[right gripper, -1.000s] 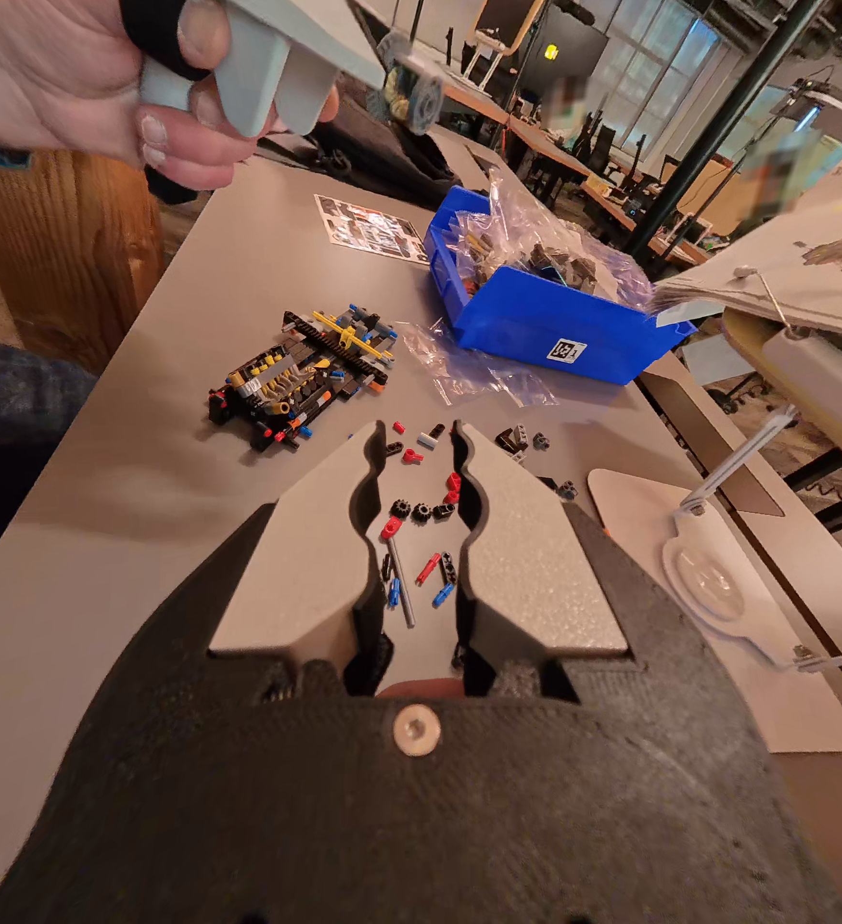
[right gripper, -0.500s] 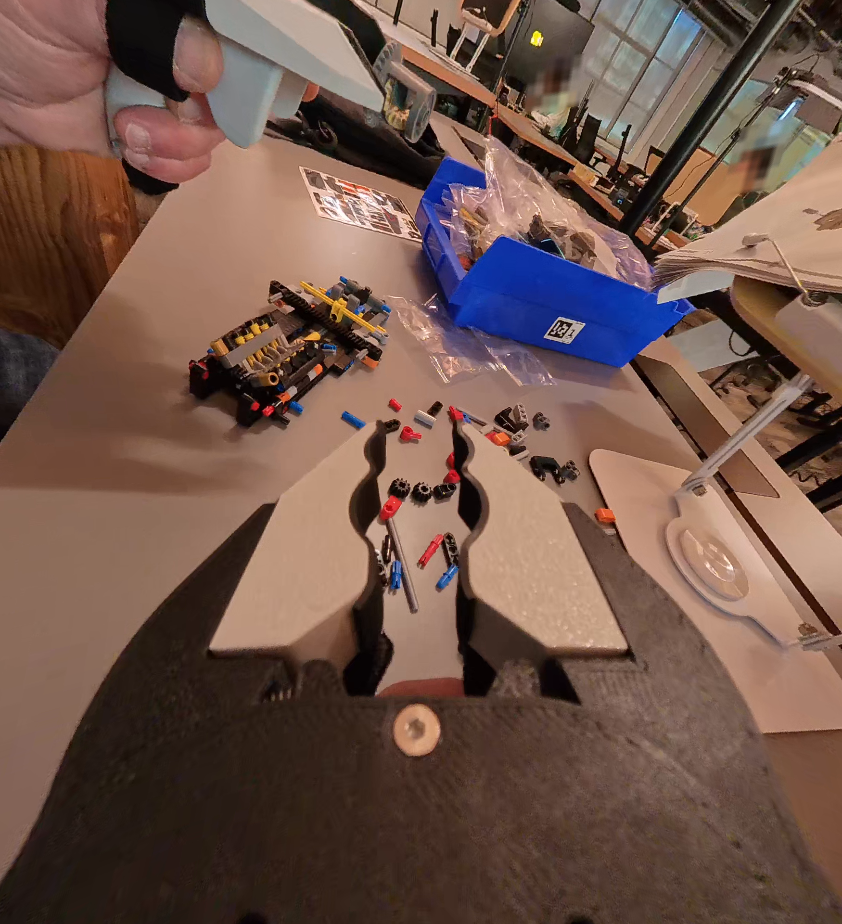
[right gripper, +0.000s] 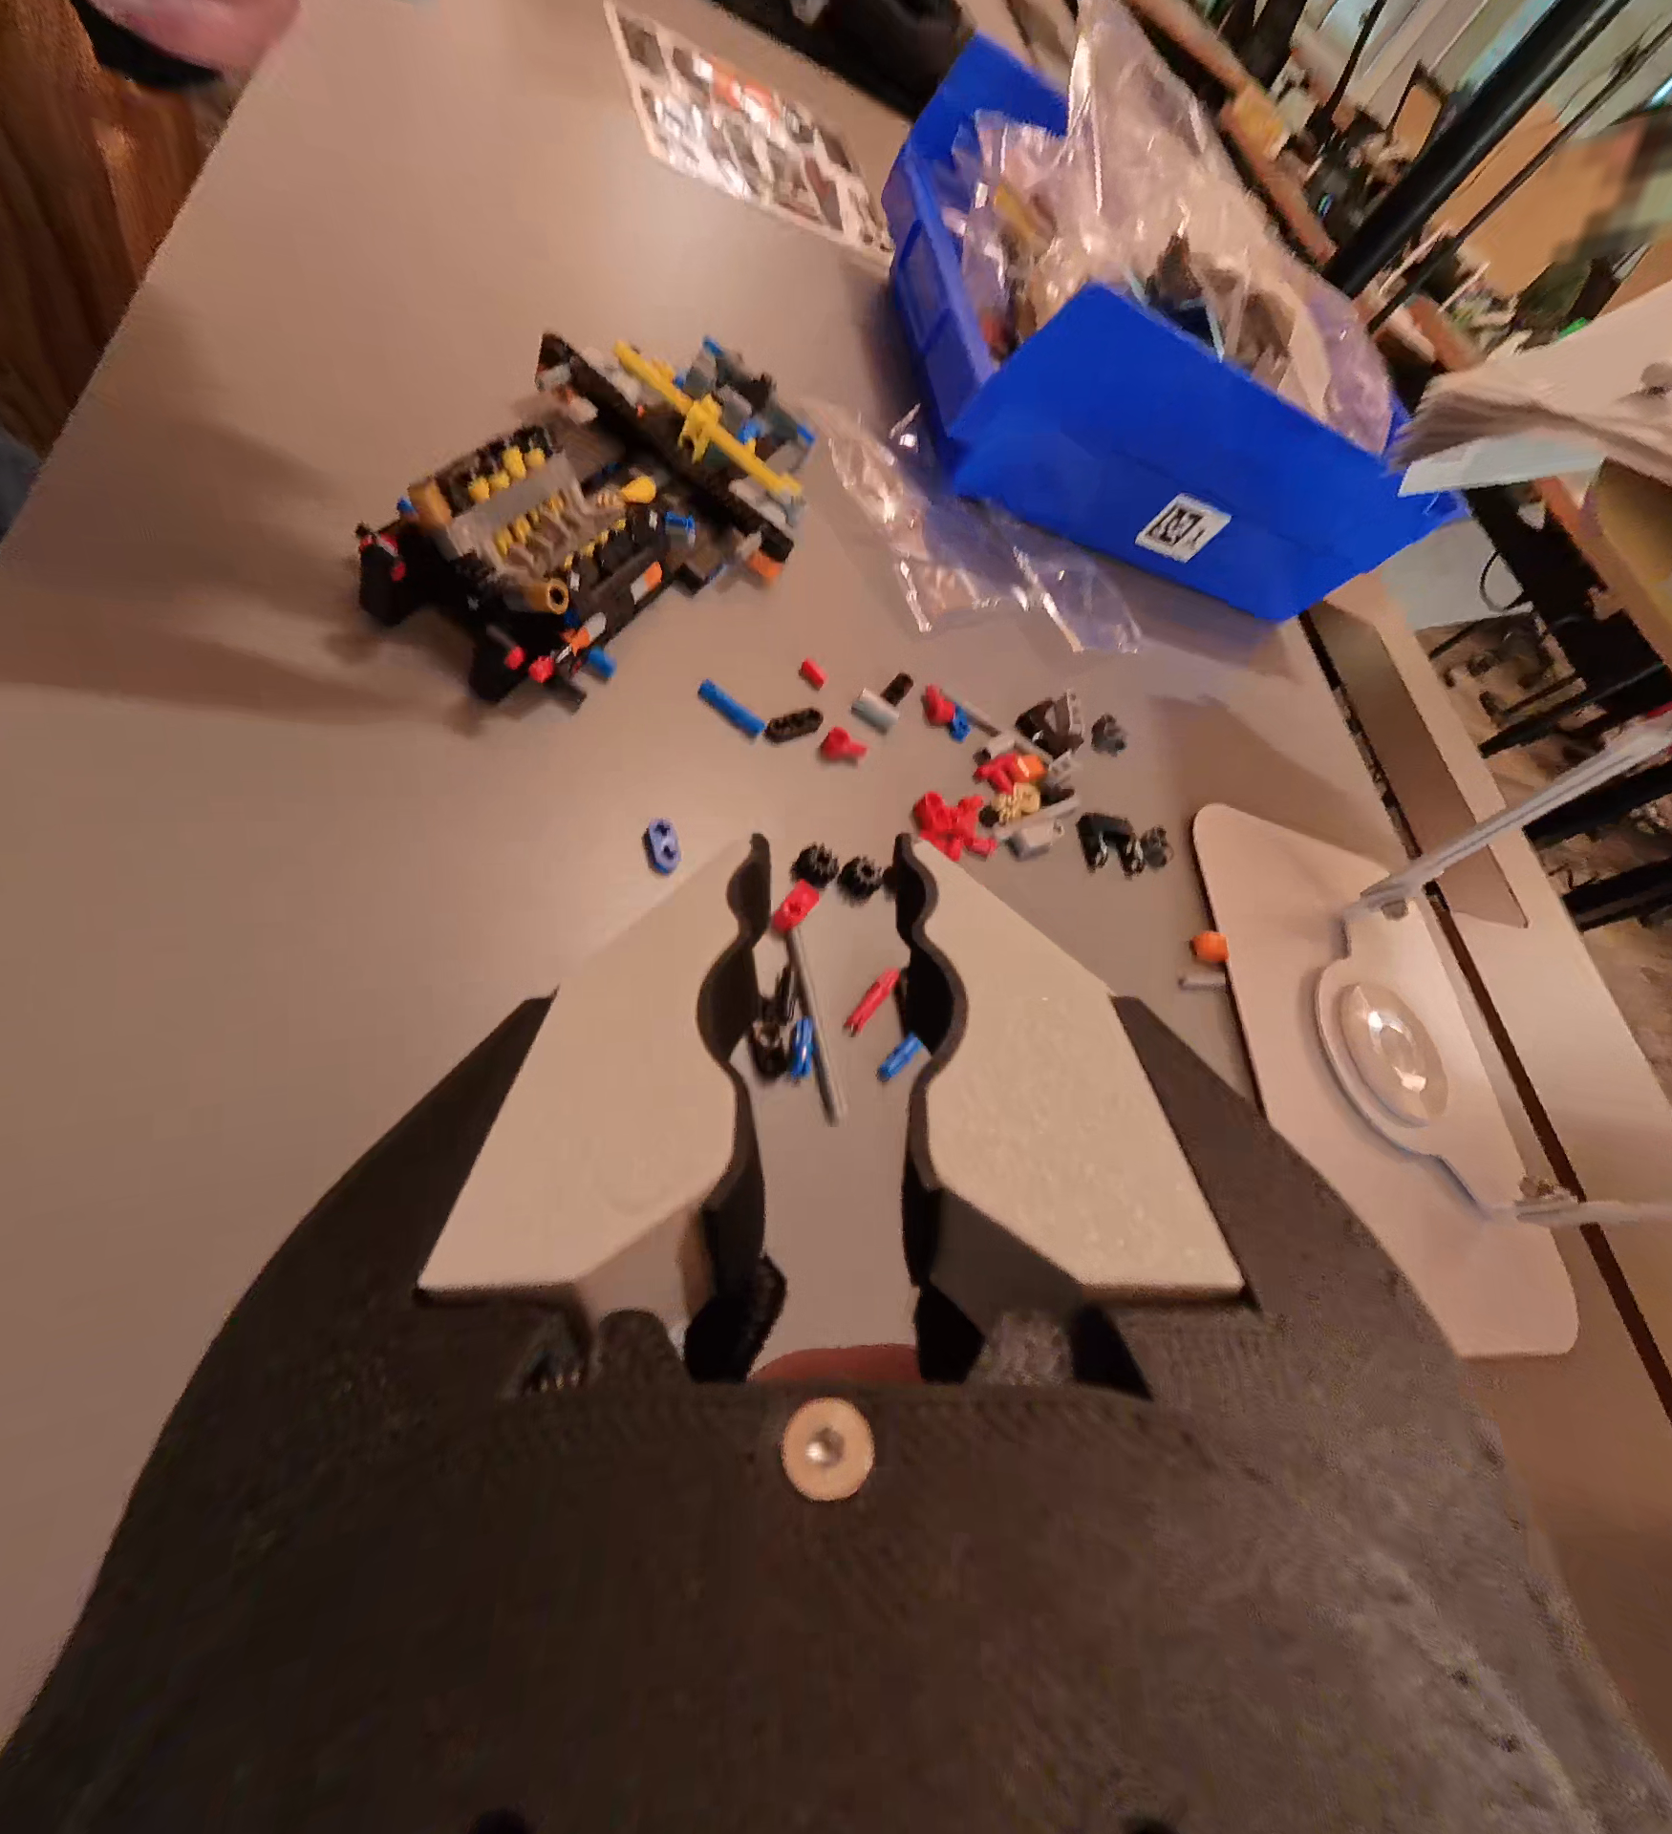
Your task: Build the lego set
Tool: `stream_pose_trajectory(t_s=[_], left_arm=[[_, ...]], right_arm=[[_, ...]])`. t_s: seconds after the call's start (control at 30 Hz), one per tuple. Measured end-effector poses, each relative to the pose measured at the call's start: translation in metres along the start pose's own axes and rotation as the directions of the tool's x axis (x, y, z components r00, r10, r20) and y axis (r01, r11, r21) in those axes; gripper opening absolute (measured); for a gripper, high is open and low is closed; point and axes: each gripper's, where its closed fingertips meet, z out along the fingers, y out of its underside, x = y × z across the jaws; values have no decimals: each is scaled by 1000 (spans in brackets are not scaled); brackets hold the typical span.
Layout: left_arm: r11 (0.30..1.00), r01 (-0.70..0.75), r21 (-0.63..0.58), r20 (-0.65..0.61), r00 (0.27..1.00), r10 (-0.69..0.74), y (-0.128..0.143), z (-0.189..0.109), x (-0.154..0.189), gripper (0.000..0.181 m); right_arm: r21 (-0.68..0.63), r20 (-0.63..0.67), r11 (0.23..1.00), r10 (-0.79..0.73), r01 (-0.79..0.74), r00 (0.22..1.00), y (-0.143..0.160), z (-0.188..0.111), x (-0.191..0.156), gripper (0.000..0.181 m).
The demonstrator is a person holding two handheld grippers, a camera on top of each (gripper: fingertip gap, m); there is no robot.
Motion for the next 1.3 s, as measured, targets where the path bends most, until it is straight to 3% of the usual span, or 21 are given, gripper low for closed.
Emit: stream_pose_trajectory(t_s=[0.17,0.43,0.67,0.9,1.0,1.17,1.3], left_arm=[[1000,27,14,5,1000,-27,1,-4,3,27],[999,35,24,-16,999,-35,2,2,15,27],[998,51,44,-30,998,-49,-4,6,18,27],[999,34,42,-40,999,-32,-4,16,32,27],[998,41,40,-47,998,-39,-3,18,40,27],[998,52,34,-54,997,-50,-1,22,53,26],[999,45,19,-39,998,-45,1,28,58,27]], right_arm=[[-166,19,986,4,-1,1000,34,-10,-3,20],[-302,52,953,30,-13,998,67,-6,7,13],[-416,74,909,74,-37,995,100,-56,11,14],[-404,121,910,160,-98,980,95,-56,-25,17],[-417,59,902,152,-114,987,98,-56,-25,16],[-457,-145,855,199,-244,969,120,-69,4,15],[-452,-160,848,230,-278,960,125,-63,3,12]])
